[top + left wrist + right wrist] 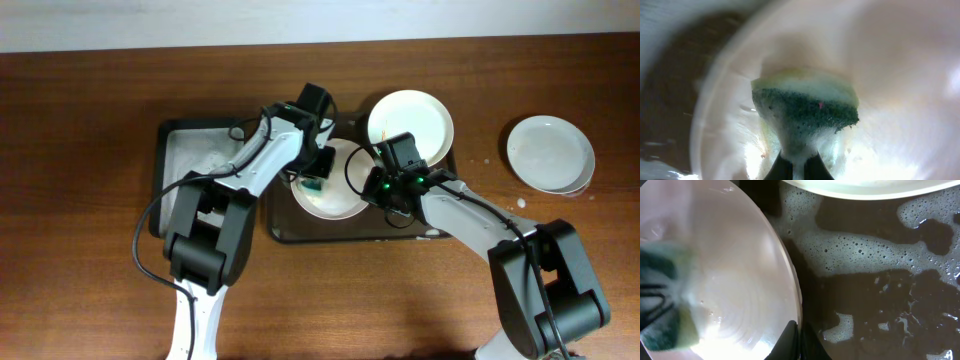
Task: Clean dirty plates on tray and stack at the side
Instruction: 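Keep scrubbing the plate held by the right gripper with the sponge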
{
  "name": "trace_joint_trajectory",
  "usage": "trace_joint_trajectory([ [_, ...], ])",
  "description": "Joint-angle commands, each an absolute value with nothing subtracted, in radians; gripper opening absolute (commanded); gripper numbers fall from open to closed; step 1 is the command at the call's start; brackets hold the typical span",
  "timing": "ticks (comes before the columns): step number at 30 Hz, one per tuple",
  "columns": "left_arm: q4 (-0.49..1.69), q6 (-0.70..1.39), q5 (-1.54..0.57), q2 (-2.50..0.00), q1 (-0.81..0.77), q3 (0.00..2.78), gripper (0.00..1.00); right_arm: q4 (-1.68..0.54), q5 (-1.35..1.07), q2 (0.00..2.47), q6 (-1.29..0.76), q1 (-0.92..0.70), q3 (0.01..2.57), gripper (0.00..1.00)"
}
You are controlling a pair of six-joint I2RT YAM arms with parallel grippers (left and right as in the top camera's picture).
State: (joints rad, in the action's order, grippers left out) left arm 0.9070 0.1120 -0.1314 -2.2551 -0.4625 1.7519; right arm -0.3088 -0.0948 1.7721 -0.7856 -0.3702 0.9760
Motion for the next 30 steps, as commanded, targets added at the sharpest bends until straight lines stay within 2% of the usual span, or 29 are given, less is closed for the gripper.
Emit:
trace_joint_trajectory([
  [1,0.966,-0.105,-0.181,-2.262,-0.49,1.716,0.01,-0.302,-0.1,1.774,-0.778,-0.379,0.987,0.04],
  [9,1.004,-0.434,-0.189,-2.262,-0.49,1.716,0.0,-0.302,-0.1,1.774,-0.778,-0.379,0.987,0.04],
  [16,0.809,-0.463,0.105,-2.263,-0.49,1.677,0.0,-0.303,-0.101,1.774,-0.778,-0.379,0.987,0.04],
  [21,0.645,-0.213,0.305,-2.263,-0.49,1.626,0.0,-0.303,-0.101,1.774,-0.778,-0.379,0.987,0.04],
  [24,0.629,-0.033,0.367,-2.263,-0.49,1.622,0.0,-0.306,-0.1,1.774,-0.778,-0.379,0.987,0.04],
  [28,0.64,0.173,0.347,-2.263,-0.49,1.622,0.0,-0.306,-0.1,1.774,-0.778,-0.379,0.987,0.04],
  [30,0.67,0.166,0.232,-2.263,-0.49,1.622,0.0,-0.306,-0.1,1.774,-0.778,-0.379,0.987,0.04],
])
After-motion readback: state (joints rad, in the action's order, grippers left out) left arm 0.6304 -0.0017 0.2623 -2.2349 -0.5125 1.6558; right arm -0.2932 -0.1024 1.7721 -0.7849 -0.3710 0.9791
